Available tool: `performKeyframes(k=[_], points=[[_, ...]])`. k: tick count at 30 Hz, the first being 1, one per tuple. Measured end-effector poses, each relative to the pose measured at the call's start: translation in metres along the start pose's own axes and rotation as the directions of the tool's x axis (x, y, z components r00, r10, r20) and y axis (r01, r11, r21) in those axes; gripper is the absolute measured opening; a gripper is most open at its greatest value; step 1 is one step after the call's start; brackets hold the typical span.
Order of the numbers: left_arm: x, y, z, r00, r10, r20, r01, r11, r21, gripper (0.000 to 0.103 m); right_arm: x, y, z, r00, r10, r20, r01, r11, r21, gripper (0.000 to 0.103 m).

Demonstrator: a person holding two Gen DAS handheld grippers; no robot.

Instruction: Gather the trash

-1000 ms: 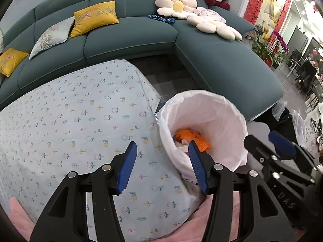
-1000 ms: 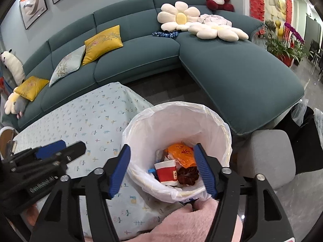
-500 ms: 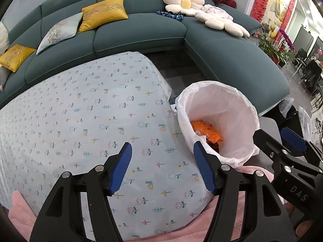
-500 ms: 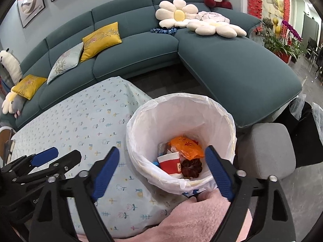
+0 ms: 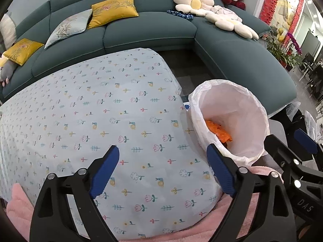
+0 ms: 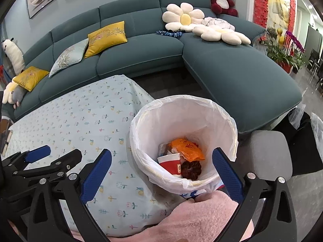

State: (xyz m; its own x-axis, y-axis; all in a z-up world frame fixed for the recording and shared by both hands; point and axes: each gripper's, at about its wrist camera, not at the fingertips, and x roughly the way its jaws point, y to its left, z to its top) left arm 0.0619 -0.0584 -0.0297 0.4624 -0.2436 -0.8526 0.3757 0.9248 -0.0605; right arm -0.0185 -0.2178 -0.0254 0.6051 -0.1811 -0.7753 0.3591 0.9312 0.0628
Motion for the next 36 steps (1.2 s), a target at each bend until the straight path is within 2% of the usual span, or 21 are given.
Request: performKeyframes(k=[8, 36], points=[[0.002, 0.000, -0.004, 0.999, 0.031, 0.008, -0.031, 1.000, 0.002, 0.089, 0.001, 0.000, -0.006, 1.000, -0.014, -0.002, 0.014, 1.000, -0.001, 0.096], [0.004, -0.013, -0.009, 0.996, 0.074, 0.041, -0.076, 0.996, 0.043, 0.089, -0.003, -0.012, -0.017, 0.998, -0.055, 0.002, 0.055, 0.998, -0.019, 0.096]])
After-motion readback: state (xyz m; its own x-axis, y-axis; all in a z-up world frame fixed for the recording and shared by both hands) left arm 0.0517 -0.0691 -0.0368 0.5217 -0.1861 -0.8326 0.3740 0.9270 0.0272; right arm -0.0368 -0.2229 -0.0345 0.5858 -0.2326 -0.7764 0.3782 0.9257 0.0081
